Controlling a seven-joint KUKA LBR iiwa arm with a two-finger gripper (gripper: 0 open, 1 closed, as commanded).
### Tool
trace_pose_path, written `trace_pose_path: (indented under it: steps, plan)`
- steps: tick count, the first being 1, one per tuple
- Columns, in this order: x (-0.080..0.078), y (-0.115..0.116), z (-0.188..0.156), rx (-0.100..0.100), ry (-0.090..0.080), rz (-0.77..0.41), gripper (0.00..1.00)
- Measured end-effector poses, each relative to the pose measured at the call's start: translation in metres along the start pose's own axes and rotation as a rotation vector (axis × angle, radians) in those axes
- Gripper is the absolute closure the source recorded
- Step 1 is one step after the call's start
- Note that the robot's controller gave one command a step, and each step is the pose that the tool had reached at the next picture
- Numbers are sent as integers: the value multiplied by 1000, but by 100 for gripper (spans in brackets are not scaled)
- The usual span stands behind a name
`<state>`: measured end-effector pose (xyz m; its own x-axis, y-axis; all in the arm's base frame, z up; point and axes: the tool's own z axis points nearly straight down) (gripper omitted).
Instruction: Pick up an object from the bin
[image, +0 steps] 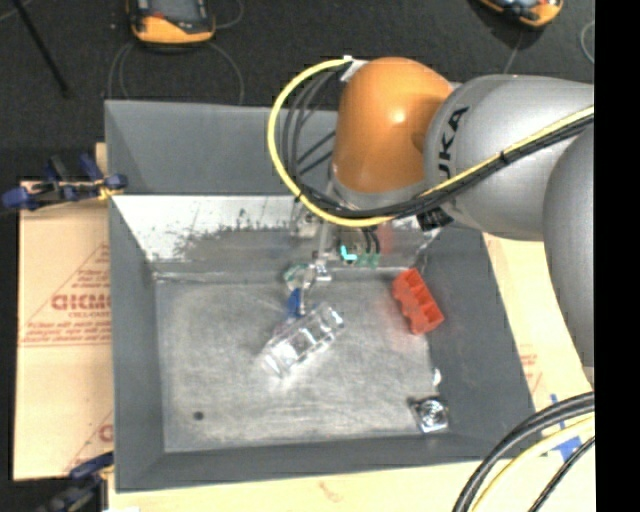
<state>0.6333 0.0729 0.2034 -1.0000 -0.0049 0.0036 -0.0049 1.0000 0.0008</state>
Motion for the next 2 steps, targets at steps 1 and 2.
trace_pose_path:
  steps: [1, 2]
  plan:
    - [52, -23, 117, -2, -2, -289, 0]
    - [63, -48, 102, 3, -4, -400, 0]
